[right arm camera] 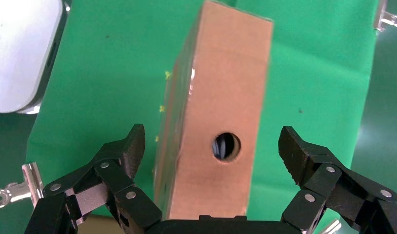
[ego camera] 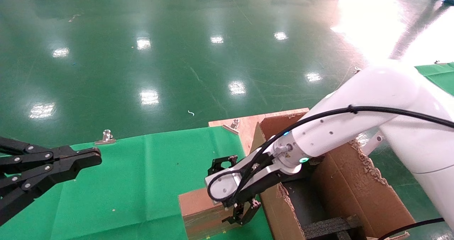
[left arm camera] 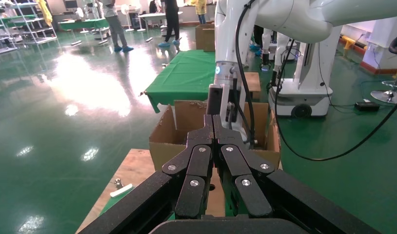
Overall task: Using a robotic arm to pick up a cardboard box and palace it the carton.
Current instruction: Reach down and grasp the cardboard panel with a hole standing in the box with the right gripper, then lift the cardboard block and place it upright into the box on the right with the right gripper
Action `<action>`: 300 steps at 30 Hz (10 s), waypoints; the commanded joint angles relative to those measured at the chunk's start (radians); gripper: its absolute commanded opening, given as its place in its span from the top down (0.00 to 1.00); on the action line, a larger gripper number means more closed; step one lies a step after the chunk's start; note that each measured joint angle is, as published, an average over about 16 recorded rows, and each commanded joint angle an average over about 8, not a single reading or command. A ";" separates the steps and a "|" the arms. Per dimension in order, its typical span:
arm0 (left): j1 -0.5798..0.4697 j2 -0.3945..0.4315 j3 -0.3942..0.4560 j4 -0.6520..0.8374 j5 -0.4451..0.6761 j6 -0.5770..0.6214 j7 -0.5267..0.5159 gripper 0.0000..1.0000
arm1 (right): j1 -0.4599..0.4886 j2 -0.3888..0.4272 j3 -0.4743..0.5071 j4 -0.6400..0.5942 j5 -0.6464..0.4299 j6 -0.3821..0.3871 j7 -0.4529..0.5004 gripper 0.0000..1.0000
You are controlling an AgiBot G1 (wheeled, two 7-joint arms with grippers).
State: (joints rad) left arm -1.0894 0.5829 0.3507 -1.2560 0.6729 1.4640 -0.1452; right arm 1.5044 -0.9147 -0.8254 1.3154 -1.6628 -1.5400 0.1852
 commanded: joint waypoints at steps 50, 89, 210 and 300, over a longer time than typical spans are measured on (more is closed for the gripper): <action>0.000 0.000 0.000 0.000 0.000 0.000 0.000 0.00 | 0.025 -0.014 -0.008 -0.020 0.014 -0.003 -0.004 1.00; 0.000 0.000 0.000 0.000 0.000 0.000 0.000 0.00 | 0.532 0.197 -0.129 -0.232 0.213 -0.037 -0.145 1.00; 0.000 -0.001 0.001 0.001 -0.001 -0.001 0.001 0.00 | 0.242 0.719 -0.565 0.041 -0.019 0.568 1.239 1.00; 0.000 -0.001 0.002 0.001 -0.002 -0.002 0.001 0.00 | -0.145 0.438 -0.722 0.029 -0.711 0.836 1.990 0.00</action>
State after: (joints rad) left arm -1.0892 0.5820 0.3523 -1.2549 0.6712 1.4625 -0.1440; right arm 1.3604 -0.4754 -1.5467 1.3443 -2.3725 -0.7037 2.1745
